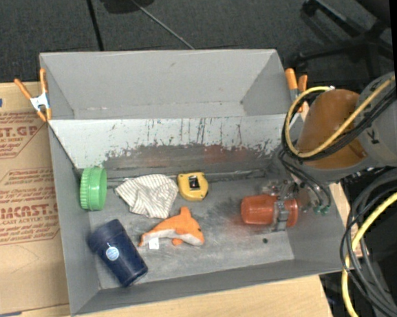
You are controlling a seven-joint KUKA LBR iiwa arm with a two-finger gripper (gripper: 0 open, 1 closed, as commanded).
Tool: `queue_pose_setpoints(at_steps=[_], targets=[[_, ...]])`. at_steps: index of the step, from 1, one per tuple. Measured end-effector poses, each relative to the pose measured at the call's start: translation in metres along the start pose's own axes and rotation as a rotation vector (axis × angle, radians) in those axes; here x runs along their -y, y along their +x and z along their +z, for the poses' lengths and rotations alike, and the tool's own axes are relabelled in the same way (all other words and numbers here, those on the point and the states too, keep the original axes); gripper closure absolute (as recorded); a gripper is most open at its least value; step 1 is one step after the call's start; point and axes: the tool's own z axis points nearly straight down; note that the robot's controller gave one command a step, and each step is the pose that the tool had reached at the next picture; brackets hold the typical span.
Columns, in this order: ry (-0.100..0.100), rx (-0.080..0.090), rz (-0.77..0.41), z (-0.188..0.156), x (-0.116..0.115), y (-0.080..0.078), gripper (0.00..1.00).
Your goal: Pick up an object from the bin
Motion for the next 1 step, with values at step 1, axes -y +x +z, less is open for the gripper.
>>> queue_pose_setpoints(at_steps=[1], targets=[[0.001,0.006,0.000,-0.0116,0.0002,-0.0013,1.00]])
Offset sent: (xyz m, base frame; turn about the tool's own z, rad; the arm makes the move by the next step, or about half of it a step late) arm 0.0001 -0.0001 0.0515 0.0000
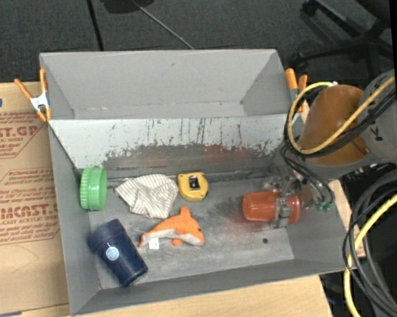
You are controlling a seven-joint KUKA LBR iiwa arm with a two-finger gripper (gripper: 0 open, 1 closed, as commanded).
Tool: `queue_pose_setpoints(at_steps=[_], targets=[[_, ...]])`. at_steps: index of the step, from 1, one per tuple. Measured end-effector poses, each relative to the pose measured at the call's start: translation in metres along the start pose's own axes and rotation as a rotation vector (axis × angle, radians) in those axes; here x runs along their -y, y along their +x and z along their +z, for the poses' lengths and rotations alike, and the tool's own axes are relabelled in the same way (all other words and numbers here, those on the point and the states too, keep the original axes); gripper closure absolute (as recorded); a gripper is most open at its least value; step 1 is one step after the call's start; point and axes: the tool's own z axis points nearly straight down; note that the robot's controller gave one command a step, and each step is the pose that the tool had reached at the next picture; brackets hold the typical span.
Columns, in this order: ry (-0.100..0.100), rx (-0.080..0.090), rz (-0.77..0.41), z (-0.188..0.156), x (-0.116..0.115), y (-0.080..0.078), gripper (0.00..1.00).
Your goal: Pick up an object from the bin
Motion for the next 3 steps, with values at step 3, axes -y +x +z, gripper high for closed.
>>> queue_pose_setpoints(at_steps=[3], targets=[[-0.001,-0.005,-0.001,-0.043,-0.001,0.001,1.00]])
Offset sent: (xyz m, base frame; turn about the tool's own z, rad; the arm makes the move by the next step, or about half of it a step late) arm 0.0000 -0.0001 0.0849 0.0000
